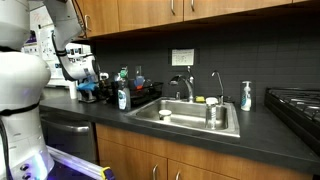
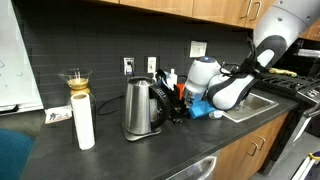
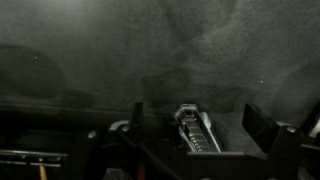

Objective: Remove the safety knife from the dish rack

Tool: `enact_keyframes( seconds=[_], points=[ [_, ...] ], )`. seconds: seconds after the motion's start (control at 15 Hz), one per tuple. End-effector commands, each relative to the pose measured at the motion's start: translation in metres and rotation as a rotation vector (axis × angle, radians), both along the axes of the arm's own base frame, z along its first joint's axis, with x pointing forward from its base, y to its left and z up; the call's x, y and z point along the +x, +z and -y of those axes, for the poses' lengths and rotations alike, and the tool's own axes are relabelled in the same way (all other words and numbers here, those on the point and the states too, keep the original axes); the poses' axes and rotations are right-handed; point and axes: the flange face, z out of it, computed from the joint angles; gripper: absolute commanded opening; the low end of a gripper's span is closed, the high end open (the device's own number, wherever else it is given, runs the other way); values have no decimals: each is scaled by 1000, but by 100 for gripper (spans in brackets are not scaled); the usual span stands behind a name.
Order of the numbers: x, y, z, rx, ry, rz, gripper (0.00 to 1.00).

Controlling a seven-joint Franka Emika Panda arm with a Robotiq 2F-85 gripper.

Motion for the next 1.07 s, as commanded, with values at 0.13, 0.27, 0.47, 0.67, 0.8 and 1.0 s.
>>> enact_keyframes(
  seconds=[0.13,0.27,0.47,0.67,0.8,1.0],
  points=[
    [14,-9,-3,22,-5,22,100],
    [17,-10,-4,25,-4,22,96],
    [19,-9,-6,27,0,27,71],
    [20,-9,-7,31,-1,28,52],
    [19,-7,-6,31,-4,29,37],
    [15,-3,-6,31,-9,32,21]
  ],
)
